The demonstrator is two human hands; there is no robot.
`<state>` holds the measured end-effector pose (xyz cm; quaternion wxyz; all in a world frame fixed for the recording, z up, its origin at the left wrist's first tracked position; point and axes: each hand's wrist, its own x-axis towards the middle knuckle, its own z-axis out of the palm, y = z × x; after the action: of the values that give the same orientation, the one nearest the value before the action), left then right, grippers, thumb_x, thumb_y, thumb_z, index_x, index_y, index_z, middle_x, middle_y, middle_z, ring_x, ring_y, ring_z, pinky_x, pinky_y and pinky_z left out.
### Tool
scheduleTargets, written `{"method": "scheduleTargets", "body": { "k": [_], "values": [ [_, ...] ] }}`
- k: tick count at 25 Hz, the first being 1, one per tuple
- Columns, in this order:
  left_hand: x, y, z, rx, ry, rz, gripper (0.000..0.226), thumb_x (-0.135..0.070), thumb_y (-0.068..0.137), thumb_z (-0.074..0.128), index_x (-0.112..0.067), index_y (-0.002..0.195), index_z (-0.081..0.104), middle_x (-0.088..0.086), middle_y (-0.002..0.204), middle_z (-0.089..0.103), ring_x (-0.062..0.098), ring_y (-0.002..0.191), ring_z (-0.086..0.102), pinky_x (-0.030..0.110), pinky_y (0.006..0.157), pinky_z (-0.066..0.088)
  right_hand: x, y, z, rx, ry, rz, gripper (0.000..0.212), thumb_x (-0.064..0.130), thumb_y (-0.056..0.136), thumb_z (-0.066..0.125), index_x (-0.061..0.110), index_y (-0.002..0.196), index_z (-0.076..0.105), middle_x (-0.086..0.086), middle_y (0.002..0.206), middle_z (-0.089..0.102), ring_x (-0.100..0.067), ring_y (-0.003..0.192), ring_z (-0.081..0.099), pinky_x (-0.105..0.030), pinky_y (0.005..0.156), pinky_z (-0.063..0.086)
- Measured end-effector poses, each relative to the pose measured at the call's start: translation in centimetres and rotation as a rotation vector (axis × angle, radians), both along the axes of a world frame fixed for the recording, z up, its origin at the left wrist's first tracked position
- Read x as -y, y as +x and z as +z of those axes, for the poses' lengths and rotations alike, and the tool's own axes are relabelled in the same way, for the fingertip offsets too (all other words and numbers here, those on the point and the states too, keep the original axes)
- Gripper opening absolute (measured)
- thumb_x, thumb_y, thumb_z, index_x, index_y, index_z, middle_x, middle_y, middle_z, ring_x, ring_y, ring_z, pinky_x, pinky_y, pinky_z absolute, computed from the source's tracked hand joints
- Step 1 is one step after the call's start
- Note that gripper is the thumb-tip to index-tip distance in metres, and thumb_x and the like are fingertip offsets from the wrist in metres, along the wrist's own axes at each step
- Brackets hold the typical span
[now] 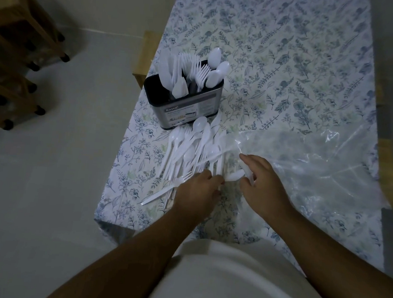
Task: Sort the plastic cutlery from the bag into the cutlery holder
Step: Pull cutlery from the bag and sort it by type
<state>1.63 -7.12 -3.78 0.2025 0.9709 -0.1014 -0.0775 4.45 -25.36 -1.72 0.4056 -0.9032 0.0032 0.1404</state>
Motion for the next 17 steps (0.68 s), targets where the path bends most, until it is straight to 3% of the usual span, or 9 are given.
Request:
{"method": "scheduleTargets", "body": {
  "k": [5,9,12,15,17],
  "values": [
    [0.1,0.5,0.0,-0.043,-0.069,0.154,0.032,-0.016,0.095,0.055,-0.015,0.125,0.064,0.007,0.112,0.067,0.025,0.093,0.068,0.037,0.07,0.058,0.4,-0.1,0.2,-0.016,-0.024,0.008,0.059,0.003,0.095,0.056,0.021,0.15,0.048,0.002,0.155,0.043,-0.012,0.14,0.042,-0.021,0.107,0.034],
    [0.5,1.0,-0.2,-0.085,0.003,0.109,0.023,-0.028,0.098,0.055,-0.014,0.112,0.065,0.005,0.106,0.064,0.025,0.089,0.067,0.037,0.069,0.057,0.5,-0.2,0.4,-0.01,-0.017,0.004,0.059,0.003,0.094,0.057,0.022,0.15,0.049,0.003,0.155,0.043,-0.002,0.134,0.04,-0.019,0.106,0.032],
    [1.1,1.7,0.0,-0.169,0.026,0.144,0.019,-0.028,0.098,0.054,-0.012,0.102,0.064,0.005,0.101,0.062,0.024,0.087,0.065,0.033,0.07,0.052,0.5,-0.3,0.5,-0.017,-0.02,0.019,0.06,0.003,0.094,0.057,0.022,0.15,0.047,0.003,0.155,0.042,-0.008,0.139,0.041,-0.021,0.108,0.033],
    [1.3,0.8,0.8,-0.174,-0.118,0.183,0.018,-0.029,0.098,0.056,-0.013,0.1,0.063,0.002,0.094,0.06,0.018,0.081,0.06,0.026,0.066,0.047,0.6,-0.2,0.6,-0.037,-0.033,0.023,0.062,0.005,0.094,0.057,0.025,0.151,0.045,0.005,0.156,0.04,-0.013,0.138,0.044,-0.029,0.11,0.039],
    [0.7,-0.4,1.1,-0.222,-0.264,0.297,0.014,-0.031,0.097,0.059,-0.018,0.098,0.063,-0.003,0.087,0.06,0.01,0.072,0.056,0.02,0.059,0.043,0.5,-0.1,0.7,-0.061,-0.018,0.017,0.063,0.007,0.094,0.057,0.027,0.152,0.044,0.006,0.156,0.04,-0.011,0.116,0.053,-0.035,0.107,0.046]
  ]
}}
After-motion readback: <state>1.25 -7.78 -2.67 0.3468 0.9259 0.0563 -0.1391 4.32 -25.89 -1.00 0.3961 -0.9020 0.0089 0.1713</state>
